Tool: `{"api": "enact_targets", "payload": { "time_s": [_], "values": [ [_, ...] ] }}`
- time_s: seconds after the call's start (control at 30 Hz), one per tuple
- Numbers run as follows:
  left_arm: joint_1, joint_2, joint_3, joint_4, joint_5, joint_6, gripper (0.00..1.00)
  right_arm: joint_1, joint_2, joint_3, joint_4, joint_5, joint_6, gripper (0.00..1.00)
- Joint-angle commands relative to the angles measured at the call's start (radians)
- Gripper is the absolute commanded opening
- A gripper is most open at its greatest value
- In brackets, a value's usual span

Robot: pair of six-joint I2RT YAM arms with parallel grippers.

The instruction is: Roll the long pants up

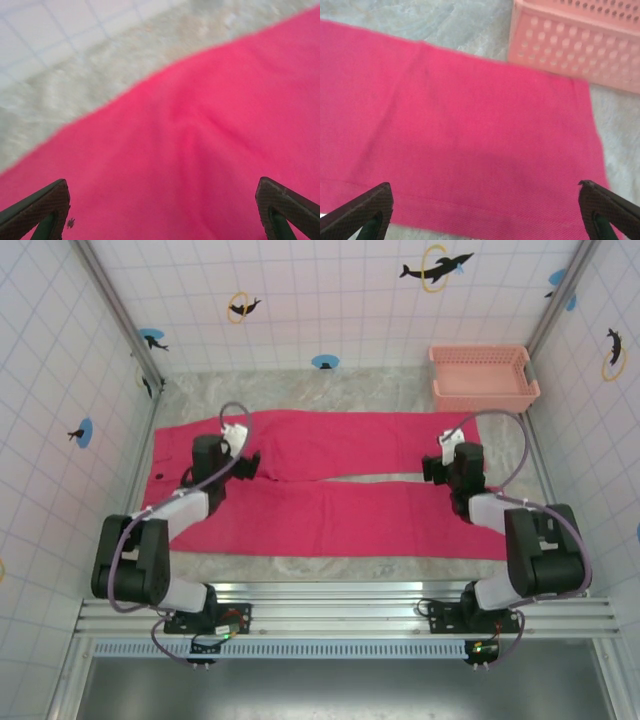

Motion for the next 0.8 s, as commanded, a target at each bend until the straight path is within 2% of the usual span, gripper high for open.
{"api": "enact_targets", "payload": {
  "time_s": [0.0,0.03,0.1,0.17,0.33,0.43,0.5,0.6,0.77],
  "values": [
    [-0.012,-0.105,0.274,-0.486,-0.252,-0.110,0.97,0.143,-0.141,0.210,-0.477,0.078,-0.128,0.97],
    [-0.013,-0.102,0.363,-0.626,-0.323,-0.143,0.97,0.224,-0.176,0.249,-0.580,0.134,-0.180,0.97],
    [-0.016,-0.091,0.483,-0.840,-0.442,-0.231,0.98,0.356,-0.238,0.316,-0.811,0.160,-0.215,0.96],
    [-0.017,-0.095,0.544,-0.989,-0.458,-0.273,0.97,0.493,-0.297,0.346,-0.964,0.139,-0.184,0.94],
    [-0.035,-0.205,0.527,-1.158,-0.553,-0.346,0.98,0.854,-0.371,0.351,-1.204,0.190,-0.074,0.85],
    [-0.034,-0.283,0.490,-1.164,-0.545,-0.398,0.98,1.015,-0.369,0.336,-1.220,0.233,-0.039,0.81],
    [-0.036,-0.320,0.470,-1.142,-0.510,-0.415,0.97,1.074,-0.333,0.336,-1.212,0.235,-0.042,0.80],
    [-0.038,-0.333,0.484,-1.143,-0.491,-0.424,0.97,1.081,-0.223,0.383,-1.257,0.168,-0.039,0.75],
    [-0.040,-0.294,0.560,-1.208,-0.526,-0.390,0.98,1.121,-0.092,0.391,-1.190,0.096,-0.059,0.71]
  ]
}}
